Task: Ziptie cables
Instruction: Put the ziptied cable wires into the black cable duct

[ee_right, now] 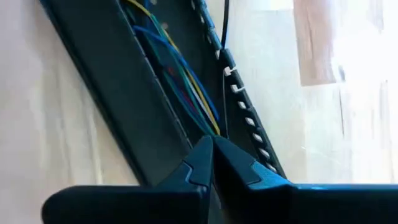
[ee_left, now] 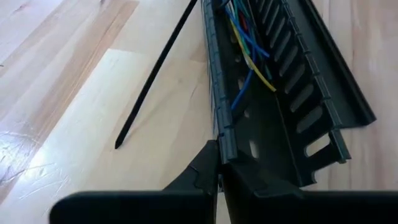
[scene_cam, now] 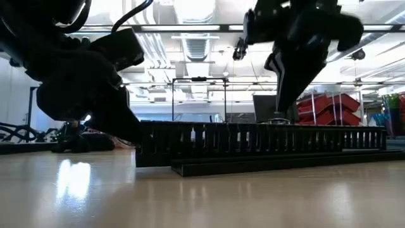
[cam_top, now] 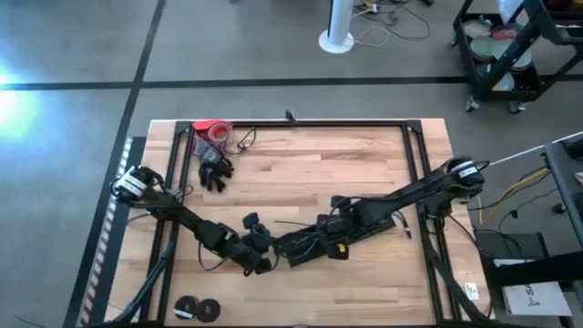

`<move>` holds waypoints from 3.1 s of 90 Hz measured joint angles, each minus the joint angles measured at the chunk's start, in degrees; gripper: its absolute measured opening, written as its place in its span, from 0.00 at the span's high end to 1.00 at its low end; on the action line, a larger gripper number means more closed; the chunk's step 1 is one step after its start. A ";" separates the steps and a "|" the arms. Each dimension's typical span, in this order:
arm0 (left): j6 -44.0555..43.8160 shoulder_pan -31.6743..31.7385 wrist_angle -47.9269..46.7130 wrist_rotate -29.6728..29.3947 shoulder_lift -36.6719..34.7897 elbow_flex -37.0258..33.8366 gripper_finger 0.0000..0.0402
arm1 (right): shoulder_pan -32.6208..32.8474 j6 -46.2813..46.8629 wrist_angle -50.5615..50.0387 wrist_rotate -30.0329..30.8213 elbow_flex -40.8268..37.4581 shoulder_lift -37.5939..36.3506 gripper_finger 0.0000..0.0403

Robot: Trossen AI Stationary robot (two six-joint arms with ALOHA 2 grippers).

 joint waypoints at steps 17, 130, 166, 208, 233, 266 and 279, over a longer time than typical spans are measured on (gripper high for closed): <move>0.03 -0.07 -0.39 0.28 -0.02 -0.02 1.00 | -0.17 -3.14 4.66 -0.05 0.02 3.51 1.00; 0.22 -0.37 -0.96 2.53 0.37 -0.04 1.00 | -0.75 -5.83 5.21 0.37 1.16 4.98 1.00; 0.74 -0.37 -1.06 2.53 0.36 -0.04 1.00 | 0.29 -6.93 -0.56 1.78 7.81 1.05 1.00; 9.39 -0.93 -0.46 9.28 -0.31 -0.62 1.00 | 4.35 -20.03 24.02 4.87 -2.07 -0.96 0.99; 12.17 -1.01 -0.70 9.81 -0.33 -1.27 1.00 | -1.39 -17.57 33.24 -6.20 -5.88 -0.57 0.71; 13.75 -0.98 -0.83 9.28 -0.24 -1.46 1.00 | -3.33 -13.51 40.03 -11.72 -12.17 0.30 0.59; 13.75 -1.13 -0.77 9.29 -0.20 -1.49 1.00 | -3.35 -12.52 40.25 -11.64 -12.81 2.56 0.63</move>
